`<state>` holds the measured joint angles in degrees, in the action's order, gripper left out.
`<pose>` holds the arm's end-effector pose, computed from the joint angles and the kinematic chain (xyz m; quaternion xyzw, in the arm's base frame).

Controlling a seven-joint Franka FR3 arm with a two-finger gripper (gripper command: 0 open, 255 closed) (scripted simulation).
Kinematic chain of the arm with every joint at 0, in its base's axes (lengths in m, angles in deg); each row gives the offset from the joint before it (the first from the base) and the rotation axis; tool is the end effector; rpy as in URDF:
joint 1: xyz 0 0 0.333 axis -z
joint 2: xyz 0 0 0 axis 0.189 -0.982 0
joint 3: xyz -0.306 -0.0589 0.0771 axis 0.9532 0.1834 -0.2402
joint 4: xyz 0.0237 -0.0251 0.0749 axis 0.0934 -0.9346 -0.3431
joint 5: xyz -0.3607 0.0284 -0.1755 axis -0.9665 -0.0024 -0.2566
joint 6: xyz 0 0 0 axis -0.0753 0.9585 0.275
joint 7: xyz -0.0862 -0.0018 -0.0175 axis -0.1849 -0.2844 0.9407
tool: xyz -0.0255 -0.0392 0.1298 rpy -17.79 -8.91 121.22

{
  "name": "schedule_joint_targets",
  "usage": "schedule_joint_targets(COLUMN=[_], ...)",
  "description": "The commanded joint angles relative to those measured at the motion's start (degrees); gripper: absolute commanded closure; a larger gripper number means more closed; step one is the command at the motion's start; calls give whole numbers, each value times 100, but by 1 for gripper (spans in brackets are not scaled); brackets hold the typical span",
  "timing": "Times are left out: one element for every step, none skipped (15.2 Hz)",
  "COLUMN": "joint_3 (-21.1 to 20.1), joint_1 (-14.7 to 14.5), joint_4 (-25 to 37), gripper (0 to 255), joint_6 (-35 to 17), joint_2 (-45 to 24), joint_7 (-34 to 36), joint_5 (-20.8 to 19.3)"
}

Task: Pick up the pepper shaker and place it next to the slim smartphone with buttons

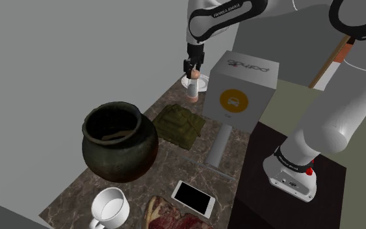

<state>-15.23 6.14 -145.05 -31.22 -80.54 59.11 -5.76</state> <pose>0.5768 -0.0087 0.3897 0.9993 0.0339 -0.0106 0.0148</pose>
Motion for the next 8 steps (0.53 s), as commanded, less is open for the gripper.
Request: schedule_joint_targets(joint_3=[0, 0, 0, 0, -1, -1, -1, -1], joint_1=[-1, -1, -2, -2, -3, -3, -4, -4], joint_4=[117, 166, 217, 269, 323, 377, 433, 491], gripper=[255, 255, 255, 255, 255, 255, 255, 255], joint_6=[158, 231, 305, 378, 452, 525, 599, 673], joint_2=[41, 65, 87, 109, 129, 148, 166, 183], joint_7=[-3, -3, -4, -4, -5, -6, -6, -7], joint_5=[-2, -4, -5, -7, -8, -9, -10, -11])
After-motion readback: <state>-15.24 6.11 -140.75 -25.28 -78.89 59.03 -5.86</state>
